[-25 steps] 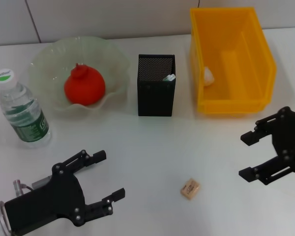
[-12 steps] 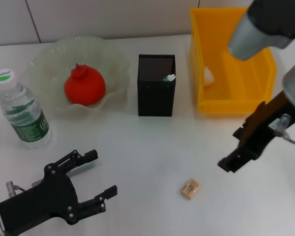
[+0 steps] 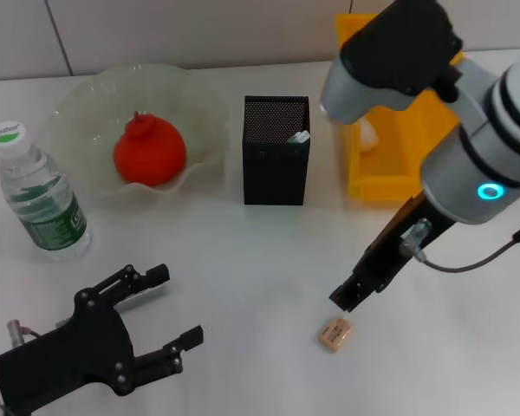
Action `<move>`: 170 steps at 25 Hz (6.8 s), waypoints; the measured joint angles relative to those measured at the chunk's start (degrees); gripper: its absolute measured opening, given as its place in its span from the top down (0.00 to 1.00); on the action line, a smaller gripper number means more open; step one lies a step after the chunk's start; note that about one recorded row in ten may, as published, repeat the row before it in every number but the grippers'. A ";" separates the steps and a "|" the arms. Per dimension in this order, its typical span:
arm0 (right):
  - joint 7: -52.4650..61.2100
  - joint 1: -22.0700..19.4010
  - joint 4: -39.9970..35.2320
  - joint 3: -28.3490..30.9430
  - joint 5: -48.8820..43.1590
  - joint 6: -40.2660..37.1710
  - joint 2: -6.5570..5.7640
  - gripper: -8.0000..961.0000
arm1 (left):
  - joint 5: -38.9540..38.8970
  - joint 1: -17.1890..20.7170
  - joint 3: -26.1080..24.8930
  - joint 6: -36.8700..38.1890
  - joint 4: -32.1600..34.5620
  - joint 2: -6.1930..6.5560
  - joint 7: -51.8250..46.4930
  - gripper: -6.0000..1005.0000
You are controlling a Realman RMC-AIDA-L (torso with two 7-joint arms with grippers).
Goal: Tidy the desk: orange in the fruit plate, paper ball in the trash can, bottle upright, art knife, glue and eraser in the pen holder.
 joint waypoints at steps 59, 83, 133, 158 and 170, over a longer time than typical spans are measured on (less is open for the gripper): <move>0.57 7.20 22.90 -13.88 0.12 13.04 0.06 0.25 | 1.35 -2.02 0.62 -5.04 -0.04 -0.41 -3.61 0.17; 0.57 7.30 24.76 -15.21 0.43 15.26 0.07 0.43 | 2.55 -2.02 1.41 -4.38 0.16 -0.44 -4.23 0.17; 0.57 8.77 27.19 -17.99 1.43 16.34 0.07 0.53 | 2.84 -2.27 0.97 -2.87 -0.04 -0.41 -4.32 0.17; -4.69 1.85 12.80 2.01 5.16 11.08 -0.57 0.59 | 2.84 -2.16 0.88 -1.94 -0.02 -0.49 -4.26 0.17; -10.85 2.96 1.36 20.08 2.62 8.17 -1.20 0.59 | 2.85 -2.75 1.32 -1.10 -0.01 -1.35 -5.04 0.17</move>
